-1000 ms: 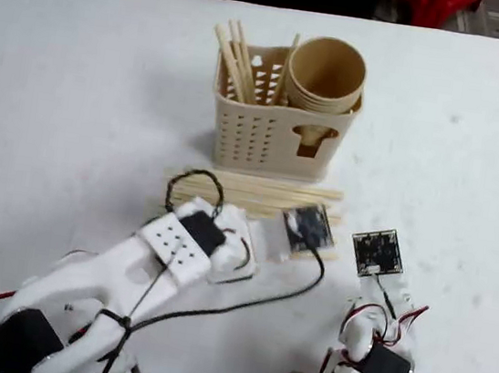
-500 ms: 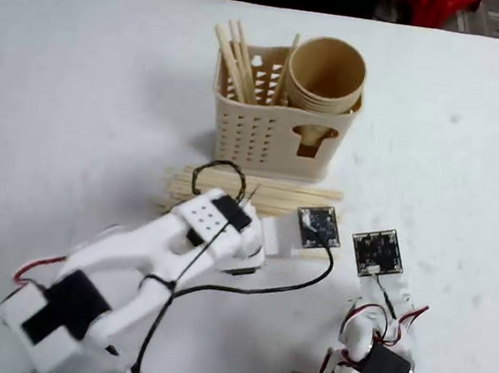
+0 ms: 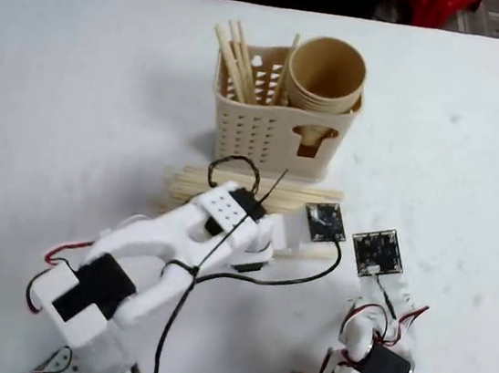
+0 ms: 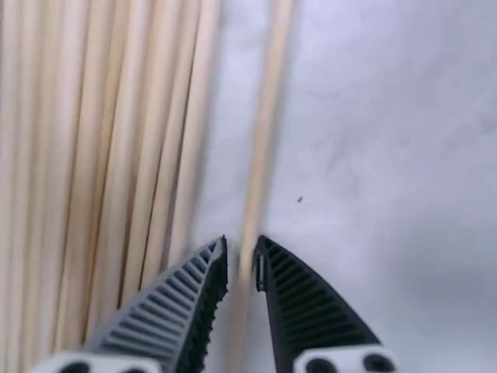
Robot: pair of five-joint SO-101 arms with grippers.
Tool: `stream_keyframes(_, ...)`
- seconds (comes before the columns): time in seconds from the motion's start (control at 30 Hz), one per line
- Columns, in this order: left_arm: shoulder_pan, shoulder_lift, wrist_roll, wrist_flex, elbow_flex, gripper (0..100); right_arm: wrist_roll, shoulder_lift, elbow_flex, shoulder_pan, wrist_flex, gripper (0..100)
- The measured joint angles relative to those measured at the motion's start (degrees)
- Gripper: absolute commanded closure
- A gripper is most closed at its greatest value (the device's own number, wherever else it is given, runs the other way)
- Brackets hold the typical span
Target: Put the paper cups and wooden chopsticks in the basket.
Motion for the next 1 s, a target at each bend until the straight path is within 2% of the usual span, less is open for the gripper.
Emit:
stream_keyframes(0.1,0.09,0.00,0.00,0.00,0.00,98,0.00,0.00,0.00,0.00,0.00,98.1)
stream_keyframes(0.4,0.26,0.09,0.09,0.09,0.00,98,0.00,0.00,0.00,0.00,0.00,98.1)
stream_keyframes(0.53,-0.09,-3.43,0.09,3.96,0.09,98,0.00,0.00,0.00,0.00,0.00,98.1)
stream_keyframes(0.8,0.00,-28.31,0.09,5.89,10.73,98,0.00,0.00,0.00,0.00,0.00,98.1)
stream_keyframes(1.0,0.00,-54.33,6.24,5.98,16.44,98,0.00,0.00,0.00,0.00,0.00,98.1)
